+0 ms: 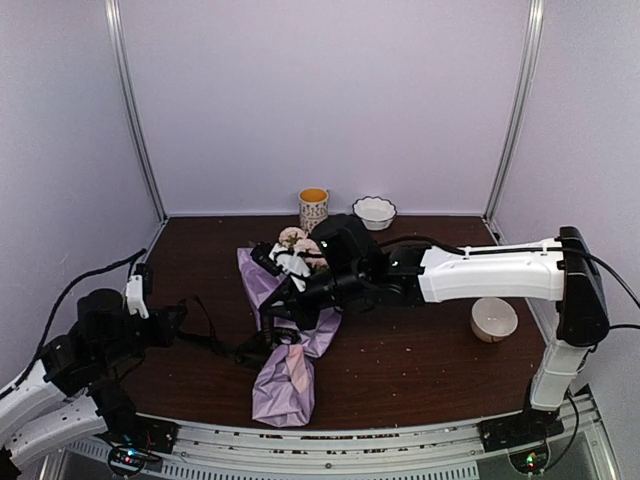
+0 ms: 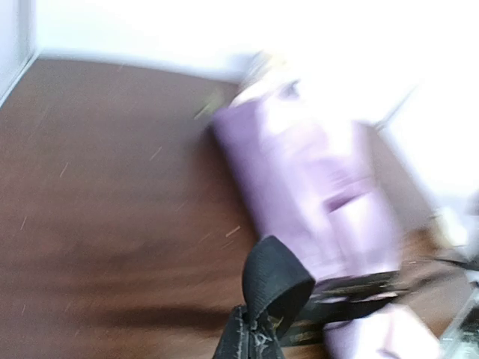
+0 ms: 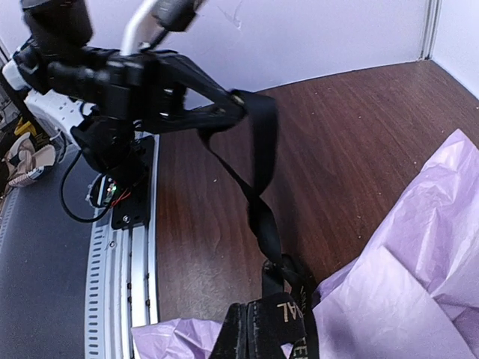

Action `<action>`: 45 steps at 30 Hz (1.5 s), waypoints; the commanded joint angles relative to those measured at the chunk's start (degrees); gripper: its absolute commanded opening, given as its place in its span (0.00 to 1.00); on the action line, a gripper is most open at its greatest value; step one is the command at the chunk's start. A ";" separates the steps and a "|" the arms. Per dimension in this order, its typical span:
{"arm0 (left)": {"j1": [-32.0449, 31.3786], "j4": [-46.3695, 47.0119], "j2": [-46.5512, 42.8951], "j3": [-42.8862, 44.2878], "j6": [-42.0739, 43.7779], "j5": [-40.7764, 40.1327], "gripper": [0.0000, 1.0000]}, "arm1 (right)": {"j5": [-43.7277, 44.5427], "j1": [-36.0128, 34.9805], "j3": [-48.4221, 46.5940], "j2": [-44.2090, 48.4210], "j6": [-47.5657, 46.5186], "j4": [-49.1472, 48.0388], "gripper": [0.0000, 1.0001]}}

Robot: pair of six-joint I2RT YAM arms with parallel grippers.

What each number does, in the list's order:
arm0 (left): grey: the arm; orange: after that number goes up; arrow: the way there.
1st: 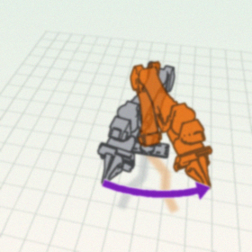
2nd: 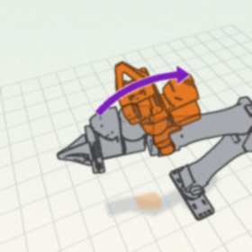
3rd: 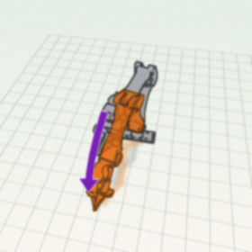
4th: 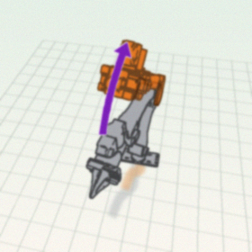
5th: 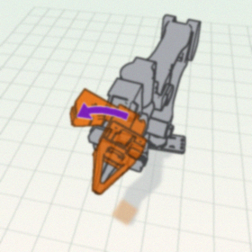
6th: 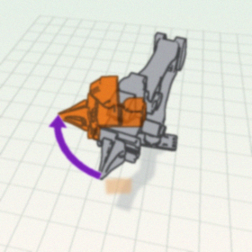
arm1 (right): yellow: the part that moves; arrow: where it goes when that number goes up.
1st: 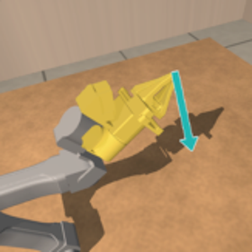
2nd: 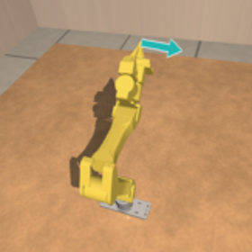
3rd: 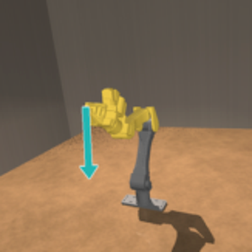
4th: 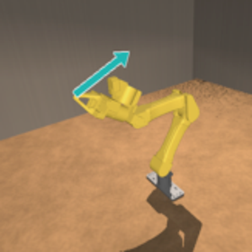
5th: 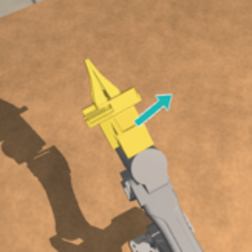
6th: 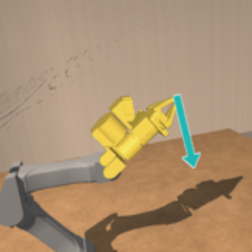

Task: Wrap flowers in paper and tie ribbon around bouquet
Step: Cross the half-tied ribbon over the folded bouquet.

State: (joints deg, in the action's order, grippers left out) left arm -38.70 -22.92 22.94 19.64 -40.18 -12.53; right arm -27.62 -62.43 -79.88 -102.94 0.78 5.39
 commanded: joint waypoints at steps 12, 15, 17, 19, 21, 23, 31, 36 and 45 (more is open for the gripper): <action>-31.99 15.59 17.44 16.15 25.24 -2.85 0.00 | 1.90 5.31 -7.83 -5.11 7.37 0.71 0.00; -38.63 18.59 30.98 22.92 33.50 -1.76 0.00 | 1.38 6.02 -8.28 -4.85 7.12 1.59 0.00; -40.41 20.66 38.07 27.32 36.93 3.19 0.00 | 1.13 6.41 -8.70 -4.81 6.69 2.27 0.00; -40.95 22.02 44.13 30.57 39.40 7.42 0.00 | 0.52 6.54 -9.41 -4.82 6.04 3.23 0.00; -41.10 22.87 49.73 33.93 41.63 9.36 0.00 | -0.06 6.55 -9.97 -4.90 5.45 4.35 0.00; -41.15 21.62 55.24 38.73 44.01 10.95 0.00 | -0.29 6.65 -10.16 -4.83 5.03 5.00 0.00; -41.19 16.10 70.06 53.71 46.29 7.98 0.07 | -1.01 6.70 -9.86 -4.28 4.42 6.17 0.00; -41.19 15.50 70.56 55.50 46.08 -2.07 0.47 | -1.82 6.68 -9.94 -4.23 4.43 6.22 0.00; -41.19 10.08 68.09 53.99 48.79 -1.82 0.98 | -2.34 6.62 -10.26 -4.85 5.10 6.19 0.00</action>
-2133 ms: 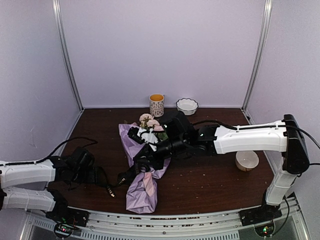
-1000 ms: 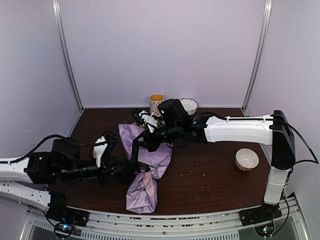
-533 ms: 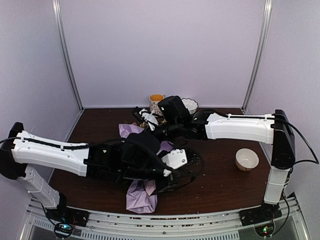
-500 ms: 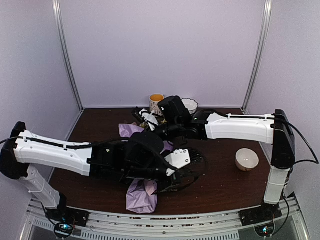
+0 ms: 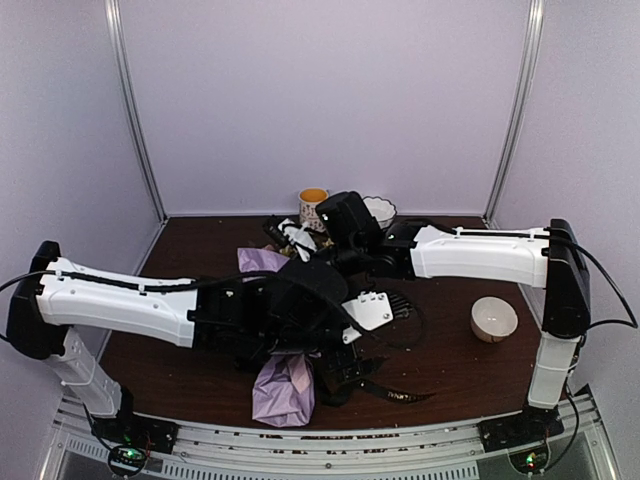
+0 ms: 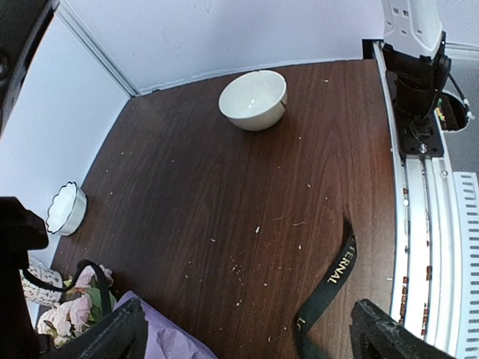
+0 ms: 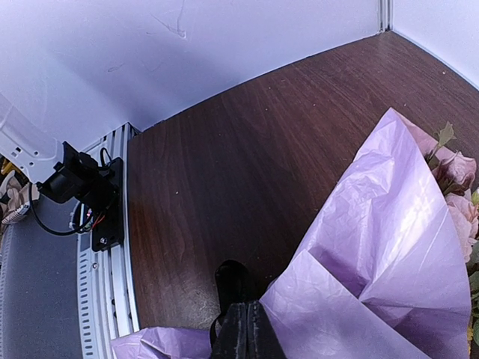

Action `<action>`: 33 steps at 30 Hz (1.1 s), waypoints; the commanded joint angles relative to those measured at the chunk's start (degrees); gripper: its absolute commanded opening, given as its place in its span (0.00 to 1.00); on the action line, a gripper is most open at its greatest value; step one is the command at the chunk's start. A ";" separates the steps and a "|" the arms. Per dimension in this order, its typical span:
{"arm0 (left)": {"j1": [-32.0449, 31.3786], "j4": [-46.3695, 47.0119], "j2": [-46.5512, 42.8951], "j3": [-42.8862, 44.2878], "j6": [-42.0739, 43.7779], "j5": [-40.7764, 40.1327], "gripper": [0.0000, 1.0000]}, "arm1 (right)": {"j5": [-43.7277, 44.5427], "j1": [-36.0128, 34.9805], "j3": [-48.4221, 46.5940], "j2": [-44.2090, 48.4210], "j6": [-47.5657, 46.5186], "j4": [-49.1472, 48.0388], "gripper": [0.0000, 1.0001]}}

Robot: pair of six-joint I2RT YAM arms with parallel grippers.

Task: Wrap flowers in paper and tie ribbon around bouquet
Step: Cross the half-tied ribbon over the folded bouquet.

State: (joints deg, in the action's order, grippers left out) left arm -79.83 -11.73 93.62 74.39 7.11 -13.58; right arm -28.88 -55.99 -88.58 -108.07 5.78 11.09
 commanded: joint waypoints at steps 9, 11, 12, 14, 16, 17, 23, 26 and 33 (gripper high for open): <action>0.81 15.58 -25.84 -22.50 -4.13 -6.22 0.73 | -0.48 -0.64 -1.39 0.96 3.07 -0.08 0.00; 3.72 18.91 -31.57 -30.13 -8.36 -6.26 0.63 | -0.54 -1.02 -1.10 1.19 4.20 -1.00 0.00; 6.12 19.49 -33.70 -33.16 -11.73 -5.60 0.58 | -0.52 -1.17 -1.00 1.35 4.68 -1.53 0.00; 12.87 18.71 -37.73 -37.78 -18.69 -2.37 0.52 | -0.62 -1.52 -0.86 1.56 5.67 -2.14 0.00; 19.29 18.52 -40.52 -41.83 -23.00 2.13 0.52 | -0.82 -1.50 -0.77 1.79 6.38 -2.57 0.00; 21.32 18.74 -41.42 -43.57 -23.59 3.31 0.54 | -0.94 -1.60 -0.66 1.97 6.60 -2.81 0.00; 27.67 19.72 -40.19 -46.11 -22.08 9.79 0.84 | -2.12 -2.20 0.22 3.37 6.16 -3.52 0.00; 29.04 23.00 -36.69 -45.29 -20.35 17.05 0.86 | -2.55 -2.61 0.51 4.01 5.38 -3.44 0.00; 29.30 28.43 -31.87 -45.21 -19.49 20.99 0.59 | -3.38 -3.11 1.46 5.33 5.16 -3.44 0.00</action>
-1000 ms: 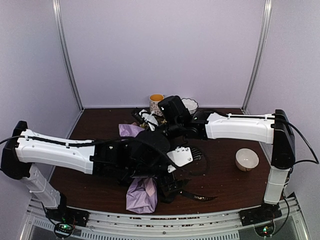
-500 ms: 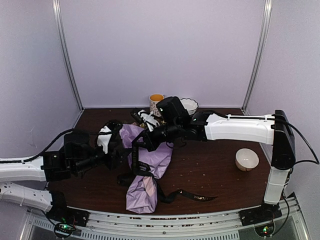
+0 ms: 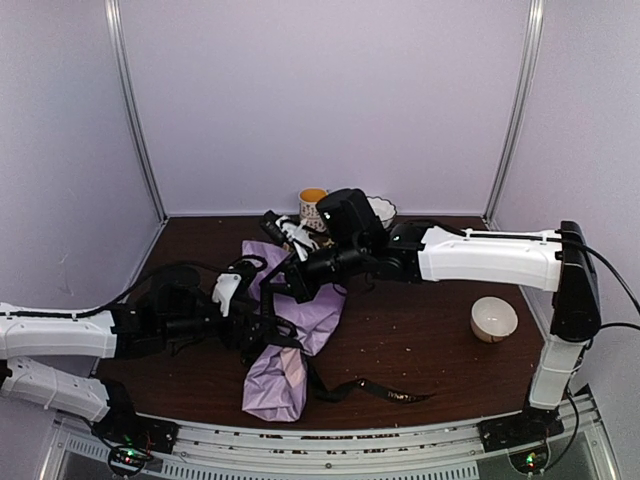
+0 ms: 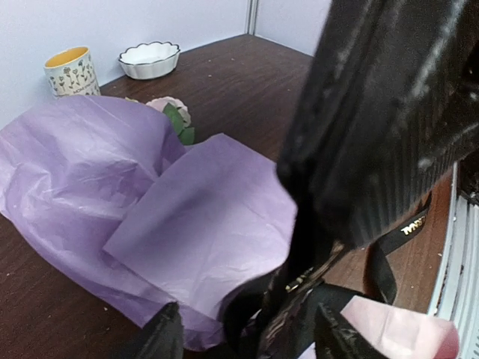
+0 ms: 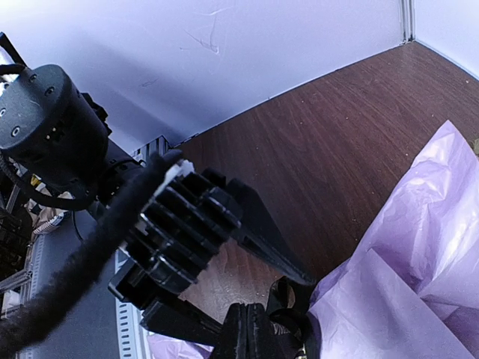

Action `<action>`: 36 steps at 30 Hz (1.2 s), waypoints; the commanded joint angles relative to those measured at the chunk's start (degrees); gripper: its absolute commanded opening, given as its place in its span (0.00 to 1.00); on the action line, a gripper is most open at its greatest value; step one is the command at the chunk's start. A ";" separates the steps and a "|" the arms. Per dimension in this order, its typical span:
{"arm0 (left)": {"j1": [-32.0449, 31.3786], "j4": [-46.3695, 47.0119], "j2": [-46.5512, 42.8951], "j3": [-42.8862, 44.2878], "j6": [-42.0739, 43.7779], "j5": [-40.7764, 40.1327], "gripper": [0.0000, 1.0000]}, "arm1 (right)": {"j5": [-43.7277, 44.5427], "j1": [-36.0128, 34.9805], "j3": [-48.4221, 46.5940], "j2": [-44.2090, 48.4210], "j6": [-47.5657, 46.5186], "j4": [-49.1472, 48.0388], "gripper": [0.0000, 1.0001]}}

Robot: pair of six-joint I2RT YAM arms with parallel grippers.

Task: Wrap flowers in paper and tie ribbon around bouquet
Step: Cross the half-tied ribbon over the folded bouquet.

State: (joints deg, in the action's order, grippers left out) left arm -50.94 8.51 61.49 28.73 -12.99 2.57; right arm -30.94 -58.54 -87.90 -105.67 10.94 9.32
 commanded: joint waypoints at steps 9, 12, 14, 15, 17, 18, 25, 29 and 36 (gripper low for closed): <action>0.40 13.62 0.95 -0.67 2.00 9.67 0.38 | -2.18 -0.96 0.80 2.42 -0.39 -1.67 0.00; 0.40 14.36 2.83 -0.52 1.17 11.45 0.11 | -2.28 -0.97 0.86 2.50 -0.47 -1.23 0.01; 0.40 14.85 3.16 -0.96 -0.06 10.57 0.00 | -1.98 -0.96 1.41 2.84 -0.55 -0.96 0.11; 0.40 15.42 2.89 -1.66 -0.68 9.54 0.00 | -1.03 -0.96 1.93 3.22 -0.57 -0.76 0.14; 0.42 16.80 1.83 -3.46 -1.90 6.77 0.00 | 1.77 -0.83 3.78 4.37 -0.53 -0.55 0.19; 0.40 17.36 1.21 -4.34 -2.32 5.31 0.00 | 3.40 -0.76 5.18 5.08 -0.31 -0.66 0.23; 0.40 20.70 0.02 -8.65 -6.19 3.18 0.00 | 11.03 -1.27 15.89 6.59 4.43 -7.25 0.25; 0.40 21.19 -1.98 -10.58 -7.33 0.86 0.00 | 11.76 -3.13 17.70 4.57 5.31 -9.69 0.25; 0.40 20.75 -4.26 -11.72 -7.87 -0.14 0.00 | 11.41 -5.18 15.74 0.51 5.38 -11.69 0.26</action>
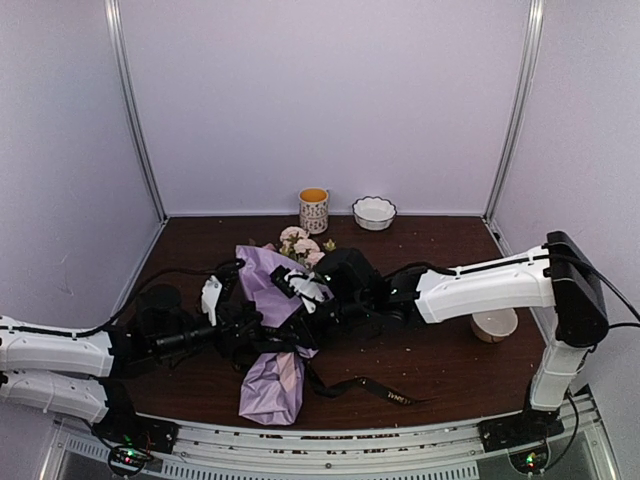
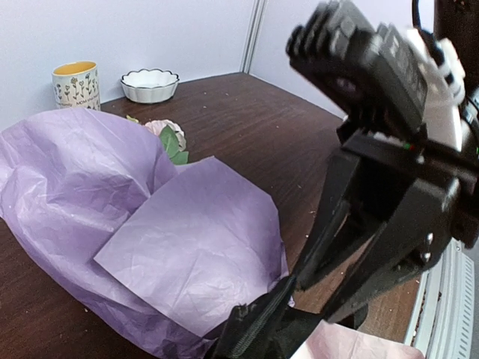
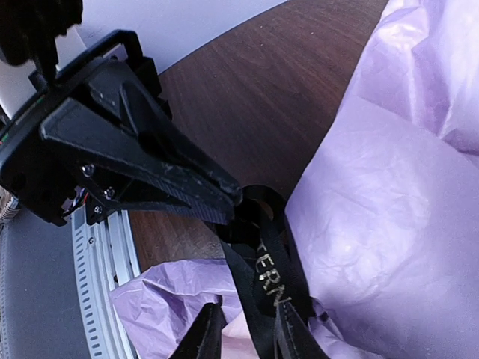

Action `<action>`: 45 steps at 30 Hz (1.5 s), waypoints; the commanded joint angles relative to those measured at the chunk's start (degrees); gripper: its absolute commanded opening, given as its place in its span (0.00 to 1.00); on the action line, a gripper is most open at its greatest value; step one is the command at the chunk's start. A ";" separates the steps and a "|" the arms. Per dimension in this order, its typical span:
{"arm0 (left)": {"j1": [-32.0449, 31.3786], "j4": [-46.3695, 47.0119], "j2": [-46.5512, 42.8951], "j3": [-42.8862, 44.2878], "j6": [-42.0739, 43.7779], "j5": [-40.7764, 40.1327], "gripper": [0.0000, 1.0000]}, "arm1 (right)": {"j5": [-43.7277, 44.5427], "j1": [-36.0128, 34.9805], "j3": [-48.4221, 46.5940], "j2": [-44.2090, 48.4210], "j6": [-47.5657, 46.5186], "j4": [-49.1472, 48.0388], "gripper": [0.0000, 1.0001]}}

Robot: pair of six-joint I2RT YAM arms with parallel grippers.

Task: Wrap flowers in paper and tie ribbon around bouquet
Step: Cross the half-tied ribbon over the folded bouquet.

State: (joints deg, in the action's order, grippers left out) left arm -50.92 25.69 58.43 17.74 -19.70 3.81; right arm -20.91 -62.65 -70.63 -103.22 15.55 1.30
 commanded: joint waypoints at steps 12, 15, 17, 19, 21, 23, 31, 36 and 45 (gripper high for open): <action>0.38 3.53 -2.31 -1.13 -1.32 -1.02 0.00 | 5.91 -1.57 -5.23 -5.61 -2.54 1.22 0.29; 0.38 2.95 -2.85 -1.13 -1.06 -1.30 0.00 | 5.79 -1.51 -5.81 -6.08 -3.31 2.38 0.30; 0.38 2.56 -3.12 -1.13 -0.99 -1.50 0.00 | 5.56 -1.60 -6.00 -6.36 -3.57 2.72 0.30; 0.38 2.39 -3.44 -1.13 -1.01 -1.60 0.00 | 5.36 -1.66 -6.22 -6.63 -3.85 3.25 0.24; 0.38 2.16 -3.61 -1.13 -1.12 -2.05 0.00 | 5.68 -1.60 -6.50 -6.52 -3.95 3.96 0.12; 0.38 1.60 -4.00 -1.13 -1.57 -3.01 0.00 | 5.41 -1.60 -6.54 -6.07 -4.25 4.10 0.05; 0.38 -5.58 -6.01 -1.13 -7.23 -11.35 0.00 | 4.50 -1.49 -4.67 -2.40 -4.33 2.98 0.00; 0.69 -13.68 -7.86 -3.72 -13.35 -21.29 0.36 | 2.48 -1.50 -3.79 -1.19 -3.40 2.15 0.00; 0.86 -25.73 -23.37 -7.22 -19.88 -30.54 0.97 | 1.82 -1.42 -3.02 -0.15 -3.22 2.33 0.00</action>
State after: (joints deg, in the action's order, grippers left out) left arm -50.54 5.72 42.15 11.97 -35.42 -19.09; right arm -18.11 -64.01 -74.28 -106.10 12.08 4.84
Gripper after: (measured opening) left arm 0.910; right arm 0.007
